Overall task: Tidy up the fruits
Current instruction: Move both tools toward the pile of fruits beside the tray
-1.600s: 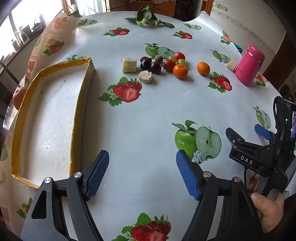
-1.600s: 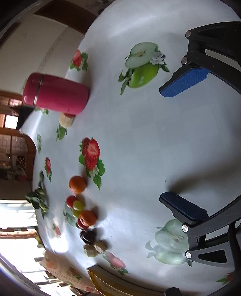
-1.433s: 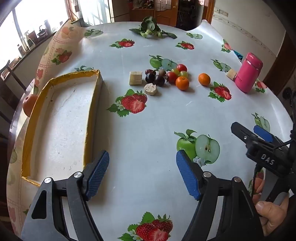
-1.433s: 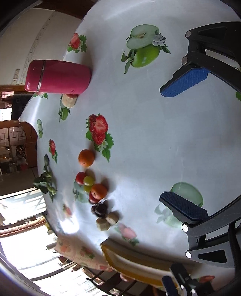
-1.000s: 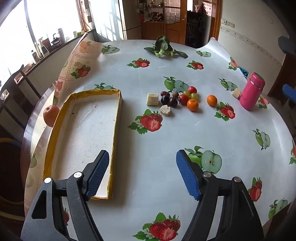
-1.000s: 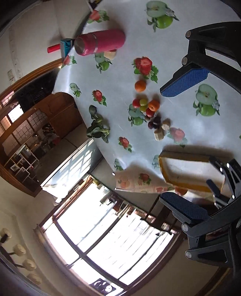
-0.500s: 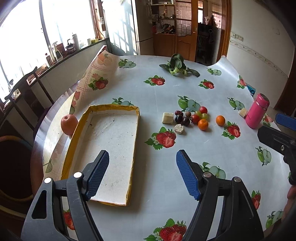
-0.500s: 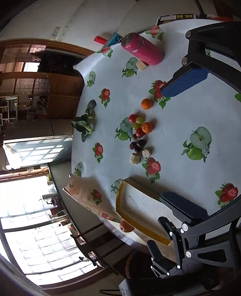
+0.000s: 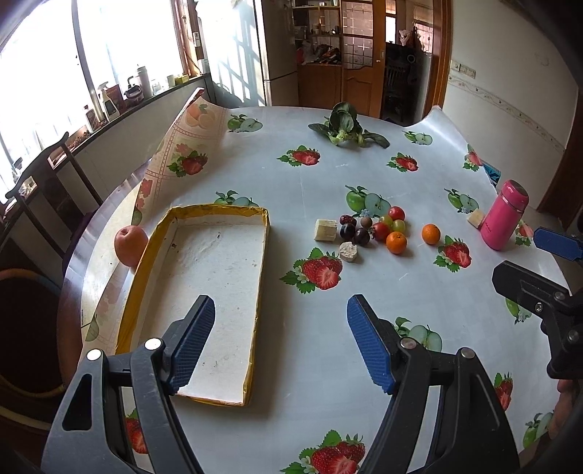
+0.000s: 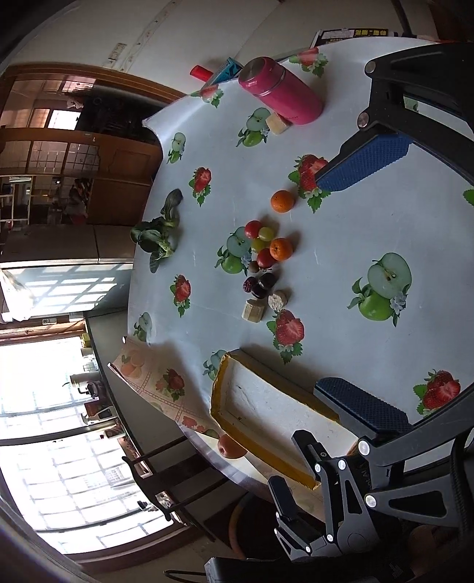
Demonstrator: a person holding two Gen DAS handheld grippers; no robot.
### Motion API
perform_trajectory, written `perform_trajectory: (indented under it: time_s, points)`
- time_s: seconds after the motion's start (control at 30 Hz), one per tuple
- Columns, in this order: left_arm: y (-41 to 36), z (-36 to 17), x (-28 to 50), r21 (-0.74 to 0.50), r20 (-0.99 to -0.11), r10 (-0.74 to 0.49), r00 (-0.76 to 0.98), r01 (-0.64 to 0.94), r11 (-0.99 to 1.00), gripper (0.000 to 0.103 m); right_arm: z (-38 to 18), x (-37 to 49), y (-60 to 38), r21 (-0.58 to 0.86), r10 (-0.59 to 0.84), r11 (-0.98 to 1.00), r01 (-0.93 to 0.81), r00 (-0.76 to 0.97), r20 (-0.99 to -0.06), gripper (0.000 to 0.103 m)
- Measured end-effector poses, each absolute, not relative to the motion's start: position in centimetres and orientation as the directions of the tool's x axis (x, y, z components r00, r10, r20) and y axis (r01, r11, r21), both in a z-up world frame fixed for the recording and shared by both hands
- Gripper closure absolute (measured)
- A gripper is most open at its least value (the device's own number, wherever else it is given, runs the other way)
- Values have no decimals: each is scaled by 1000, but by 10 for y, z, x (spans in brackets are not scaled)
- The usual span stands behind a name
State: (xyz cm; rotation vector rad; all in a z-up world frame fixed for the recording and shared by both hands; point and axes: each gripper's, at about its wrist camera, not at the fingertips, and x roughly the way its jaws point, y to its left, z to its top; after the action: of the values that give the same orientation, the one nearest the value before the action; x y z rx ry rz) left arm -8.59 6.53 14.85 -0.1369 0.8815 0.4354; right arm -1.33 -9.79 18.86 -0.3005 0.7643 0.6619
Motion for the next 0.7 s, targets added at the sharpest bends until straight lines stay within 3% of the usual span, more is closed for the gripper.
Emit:
perform_trajectory:
  time_s: [0.7]
  points:
    - [64,130,-68,35,-807,262,529,-401,915,28,166,5,-101,6,419,773,-634,503,-756,0]
